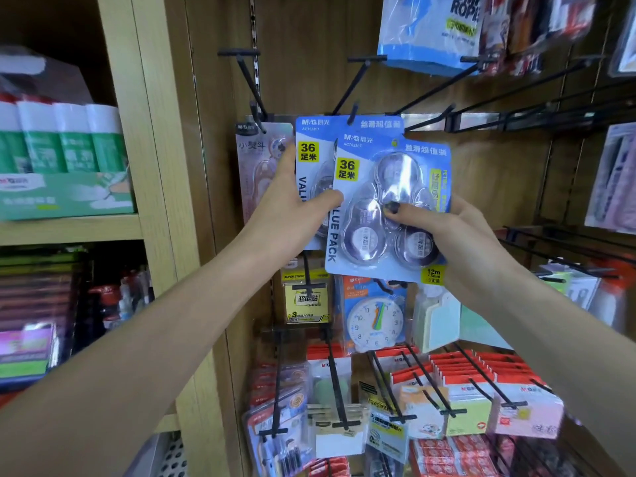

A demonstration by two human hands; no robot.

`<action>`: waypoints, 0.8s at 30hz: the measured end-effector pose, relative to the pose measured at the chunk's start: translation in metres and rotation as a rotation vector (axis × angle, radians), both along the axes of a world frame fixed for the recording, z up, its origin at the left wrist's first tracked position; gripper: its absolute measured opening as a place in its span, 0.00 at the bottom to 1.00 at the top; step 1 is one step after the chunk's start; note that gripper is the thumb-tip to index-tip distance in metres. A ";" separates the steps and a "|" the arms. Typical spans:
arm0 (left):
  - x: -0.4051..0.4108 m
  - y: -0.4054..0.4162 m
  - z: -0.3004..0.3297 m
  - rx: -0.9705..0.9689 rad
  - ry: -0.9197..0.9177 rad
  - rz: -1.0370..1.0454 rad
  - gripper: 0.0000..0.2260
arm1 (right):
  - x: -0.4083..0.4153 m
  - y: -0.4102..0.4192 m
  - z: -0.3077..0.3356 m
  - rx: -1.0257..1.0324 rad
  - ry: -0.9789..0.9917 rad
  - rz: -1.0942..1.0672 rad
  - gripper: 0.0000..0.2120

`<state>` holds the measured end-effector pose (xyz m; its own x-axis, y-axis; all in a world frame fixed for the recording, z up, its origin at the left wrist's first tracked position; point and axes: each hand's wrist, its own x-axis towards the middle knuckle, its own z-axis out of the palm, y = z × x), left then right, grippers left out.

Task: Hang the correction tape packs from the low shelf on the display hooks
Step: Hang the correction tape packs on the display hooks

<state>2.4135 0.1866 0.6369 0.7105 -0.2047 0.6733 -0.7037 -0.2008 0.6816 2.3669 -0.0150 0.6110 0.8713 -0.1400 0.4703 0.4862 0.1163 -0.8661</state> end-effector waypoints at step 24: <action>0.030 0.003 -0.006 0.260 0.139 0.275 0.25 | 0.044 -0.001 0.001 -0.265 0.049 -0.292 0.23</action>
